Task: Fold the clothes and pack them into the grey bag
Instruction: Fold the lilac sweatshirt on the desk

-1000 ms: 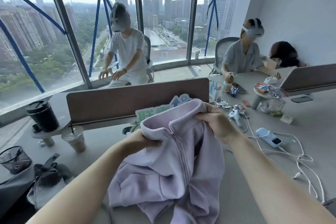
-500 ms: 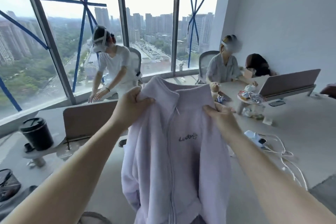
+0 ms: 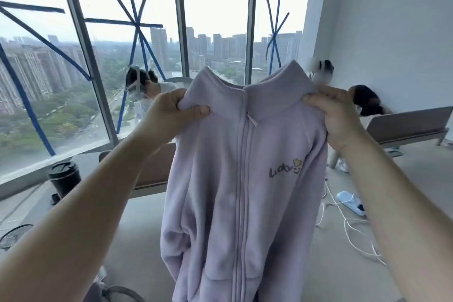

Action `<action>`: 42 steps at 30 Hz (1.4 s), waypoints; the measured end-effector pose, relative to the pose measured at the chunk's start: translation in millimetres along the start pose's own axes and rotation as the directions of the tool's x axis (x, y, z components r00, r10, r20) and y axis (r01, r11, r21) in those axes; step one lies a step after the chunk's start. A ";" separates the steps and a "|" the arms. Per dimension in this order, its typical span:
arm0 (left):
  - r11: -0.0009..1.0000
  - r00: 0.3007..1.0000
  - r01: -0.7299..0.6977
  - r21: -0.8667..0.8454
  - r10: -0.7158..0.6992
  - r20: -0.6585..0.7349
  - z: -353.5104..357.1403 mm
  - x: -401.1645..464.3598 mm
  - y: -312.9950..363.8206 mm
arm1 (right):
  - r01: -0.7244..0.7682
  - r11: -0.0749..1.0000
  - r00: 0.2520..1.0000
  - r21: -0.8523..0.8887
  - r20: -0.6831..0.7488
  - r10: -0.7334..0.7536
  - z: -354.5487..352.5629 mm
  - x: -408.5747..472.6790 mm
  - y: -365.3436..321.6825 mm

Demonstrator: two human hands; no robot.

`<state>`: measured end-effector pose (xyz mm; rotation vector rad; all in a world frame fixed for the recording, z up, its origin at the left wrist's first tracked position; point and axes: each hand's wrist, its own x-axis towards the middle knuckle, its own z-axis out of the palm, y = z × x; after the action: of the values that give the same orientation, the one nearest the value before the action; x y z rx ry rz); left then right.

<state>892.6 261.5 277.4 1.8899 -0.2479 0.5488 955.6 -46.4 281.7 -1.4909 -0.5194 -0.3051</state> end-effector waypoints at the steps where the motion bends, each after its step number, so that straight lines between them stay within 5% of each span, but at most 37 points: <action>1: 0.999 0.999 -0.027 -0.022 0.026 -0.045 4.5 3.4 15.1 | 0.020 1.000 1.000 0.002 0.007 -0.020 -5.5 7.5 -9.2; 6: 0.986 0.996 0.062 0.155 -0.052 -0.068 42.0 7.2 41.7 | 0.070 0.994 0.995 -0.082 0.082 -0.063 -40.3 29.5 -23.6; 11: 0.984 0.972 0.086 0.156 -0.048 -0.231 60.0 9.2 75.1 | 0.116 0.992 0.987 -0.052 0.115 -0.109 -64.1 43.8 -25.2; 14: 0.982 0.975 0.107 0.156 -0.073 -0.211 68.4 8.1 96.5 | 0.120 0.993 0.985 -0.021 0.128 -0.116 -74.5 53.2 -36.3; 18: 0.919 0.956 0.289 0.270 -0.263 -0.128 84.2 -3.7 86.7 | 0.059 0.958 0.963 -0.280 0.270 0.019 -80.6 50.9 -23.4; 23: 0.952 0.931 0.302 0.051 -0.284 -0.228 96.8 0.5 66.4 | -0.099 0.984 0.963 -0.149 0.235 0.132 -86.2 43.0 -0.8; 27: 0.899 0.835 0.408 -0.159 -0.438 -0.332 114.2 6.8 50.6 | -0.212 0.955 0.906 -0.206 0.324 0.271 -76.6 39.6 0.0; 31: 0.744 0.721 0.535 -0.402 -0.649 -0.243 138.6 7.9 20.2 | -0.457 0.885 0.889 -0.085 -0.020 0.457 -49.5 30.8 27.5; 33: 0.720 0.710 0.523 -0.455 -0.664 -0.234 152.8 8.8 22.4 | -0.483 0.870 0.875 -0.097 -0.082 0.476 -34.5 26.8 37.8; 38: 0.737 0.730 0.479 -0.476 -0.636 -0.249 170.9 2.8 24.8 | -0.420 0.865 0.884 -0.274 0.093 0.458 -22.0 9.6 38.5; 42: 0.773 0.752 0.484 -0.409 -0.607 -0.258 178.2 -2.9 21.6 | -0.387 0.906 0.907 -0.171 0.105 0.407 -15.5 2.7 37.6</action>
<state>926.4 88.9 241.5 1.4008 0.4573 0.4140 978.9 -58.7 250.6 -1.7300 -0.2934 0.0859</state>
